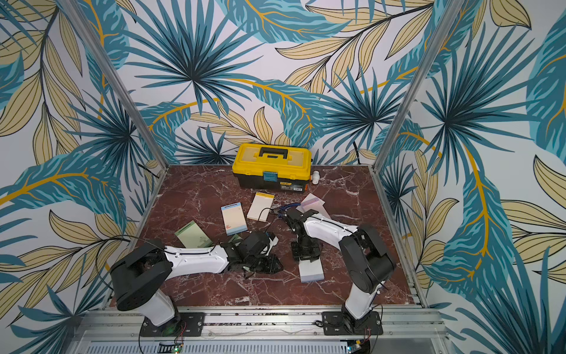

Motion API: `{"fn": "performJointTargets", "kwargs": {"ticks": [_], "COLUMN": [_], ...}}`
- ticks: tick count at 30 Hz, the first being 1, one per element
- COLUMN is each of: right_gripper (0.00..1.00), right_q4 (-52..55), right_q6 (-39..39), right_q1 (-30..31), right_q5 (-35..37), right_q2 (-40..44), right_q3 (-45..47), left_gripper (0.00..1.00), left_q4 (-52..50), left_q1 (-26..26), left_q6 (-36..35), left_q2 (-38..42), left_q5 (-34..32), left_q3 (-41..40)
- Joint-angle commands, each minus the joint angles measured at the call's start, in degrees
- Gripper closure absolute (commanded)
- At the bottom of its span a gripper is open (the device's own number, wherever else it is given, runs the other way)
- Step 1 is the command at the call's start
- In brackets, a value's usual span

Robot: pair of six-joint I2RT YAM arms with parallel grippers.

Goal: Tear off pages from different memo pads
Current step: Pick up the memo pad from the center of the board.

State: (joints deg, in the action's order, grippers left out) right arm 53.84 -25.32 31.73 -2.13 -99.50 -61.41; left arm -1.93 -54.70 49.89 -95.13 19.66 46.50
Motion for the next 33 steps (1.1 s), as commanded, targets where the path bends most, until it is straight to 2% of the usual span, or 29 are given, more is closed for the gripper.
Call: {"fn": "performJointTargets", "kwargs": {"ticks": [1, 5, 8, 17, 29, 33], "right_gripper": [0.48, 0.52, 0.64, 0.82, 0.79, 0.89], "right_q4": [-0.7, -0.6, -0.4, 0.1, 0.5, 1.1], "right_q6": [-0.7, -0.3, 0.1, 0.8, 1.8, 1.6], "right_q1": [0.2, 0.3, 0.2, 0.3, 0.2, 0.2], "right_q5": [-0.7, -1.4, -1.7, -1.5, -2.1, -0.8], "right_q2": [1.0, 2.1, 3.1, 4.4, 4.4, 4.9], "right_q3": [0.5, 0.6, 0.7, 0.6, 0.5, 0.5], "left_gripper": [0.70, 0.70, 0.71, 0.71, 0.71, 0.74], "left_q4": [1.2, 1.3, 1.6, 1.1, 1.1, 1.9], "left_q1": [0.2, 0.2, 0.1, -0.3, -0.8, -1.2], "left_q6": [0.1, 0.2, 0.4, 0.4, 0.3, 0.2], "left_q2": [0.3, -0.4, -1.0, -2.1, -3.9, -5.3], "left_q5": [-0.5, -0.3, -0.2, -0.2, 0.2, 1.3], "left_q3": [0.3, 0.9, 1.3, 3.0, 5.3, 6.2]}}
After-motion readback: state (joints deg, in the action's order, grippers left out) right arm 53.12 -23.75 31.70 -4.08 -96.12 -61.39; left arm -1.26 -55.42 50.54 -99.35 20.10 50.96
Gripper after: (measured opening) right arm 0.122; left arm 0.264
